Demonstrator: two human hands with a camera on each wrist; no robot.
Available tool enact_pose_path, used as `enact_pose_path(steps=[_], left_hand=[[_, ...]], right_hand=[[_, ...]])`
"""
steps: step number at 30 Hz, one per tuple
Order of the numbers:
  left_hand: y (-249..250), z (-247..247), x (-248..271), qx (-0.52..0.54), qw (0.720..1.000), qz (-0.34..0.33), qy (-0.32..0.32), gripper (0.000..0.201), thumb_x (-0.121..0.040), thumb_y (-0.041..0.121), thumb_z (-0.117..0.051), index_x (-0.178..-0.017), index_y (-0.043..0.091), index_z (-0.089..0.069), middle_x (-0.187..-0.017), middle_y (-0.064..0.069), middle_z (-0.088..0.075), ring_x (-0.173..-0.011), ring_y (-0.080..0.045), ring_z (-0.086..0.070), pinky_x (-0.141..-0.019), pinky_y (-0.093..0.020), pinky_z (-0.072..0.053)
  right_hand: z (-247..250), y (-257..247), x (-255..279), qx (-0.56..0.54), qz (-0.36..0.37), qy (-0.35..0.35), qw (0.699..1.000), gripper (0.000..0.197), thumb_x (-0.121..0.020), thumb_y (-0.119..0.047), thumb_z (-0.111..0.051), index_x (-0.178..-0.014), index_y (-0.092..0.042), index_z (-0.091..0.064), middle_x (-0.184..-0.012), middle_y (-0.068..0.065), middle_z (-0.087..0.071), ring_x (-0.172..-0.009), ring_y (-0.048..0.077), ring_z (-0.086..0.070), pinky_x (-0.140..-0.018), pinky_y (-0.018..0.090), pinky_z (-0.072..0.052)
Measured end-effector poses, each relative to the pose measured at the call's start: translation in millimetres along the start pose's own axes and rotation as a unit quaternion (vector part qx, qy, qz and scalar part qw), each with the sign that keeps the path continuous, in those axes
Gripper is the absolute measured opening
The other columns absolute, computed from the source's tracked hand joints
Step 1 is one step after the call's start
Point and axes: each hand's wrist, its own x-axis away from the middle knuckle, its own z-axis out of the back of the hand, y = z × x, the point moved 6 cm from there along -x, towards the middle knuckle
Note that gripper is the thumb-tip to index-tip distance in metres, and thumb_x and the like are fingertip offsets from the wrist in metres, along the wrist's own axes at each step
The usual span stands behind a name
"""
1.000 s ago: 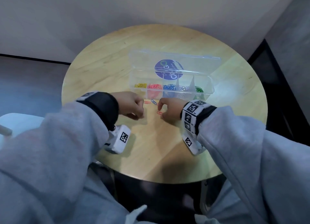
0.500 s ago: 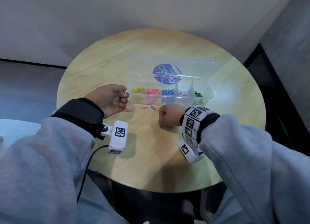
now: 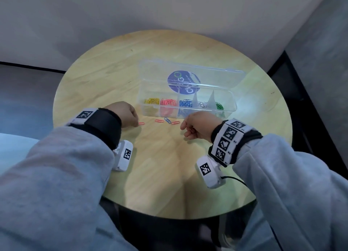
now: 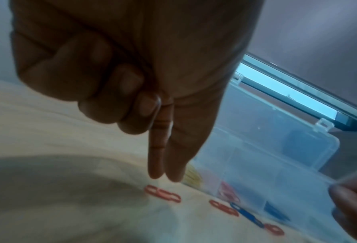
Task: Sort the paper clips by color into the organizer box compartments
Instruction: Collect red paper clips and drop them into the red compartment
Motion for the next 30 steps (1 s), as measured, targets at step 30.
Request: enact_pose_path(steps=[30], left_hand=[[30.5, -19.6, 11.6, 0.441, 0.872, 0.02, -0.211, 0.026, -0.087, -0.001, -0.033, -0.064, 0.01, -0.042, -0.064, -0.007, -0.053, -0.042, -0.01, -0.049, -0.036, -0.012, -0.039]], right_hand=[[-7.5, 6.9, -7.0, 0.386, 0.081, -0.011, 0.919, 0.02, -0.077, -0.017, -0.064, -0.061, -0.019, -0.052, -0.064, -0.004, -0.059, -0.06, 0.013, -0.051, -0.059, 0.023, -0.042]])
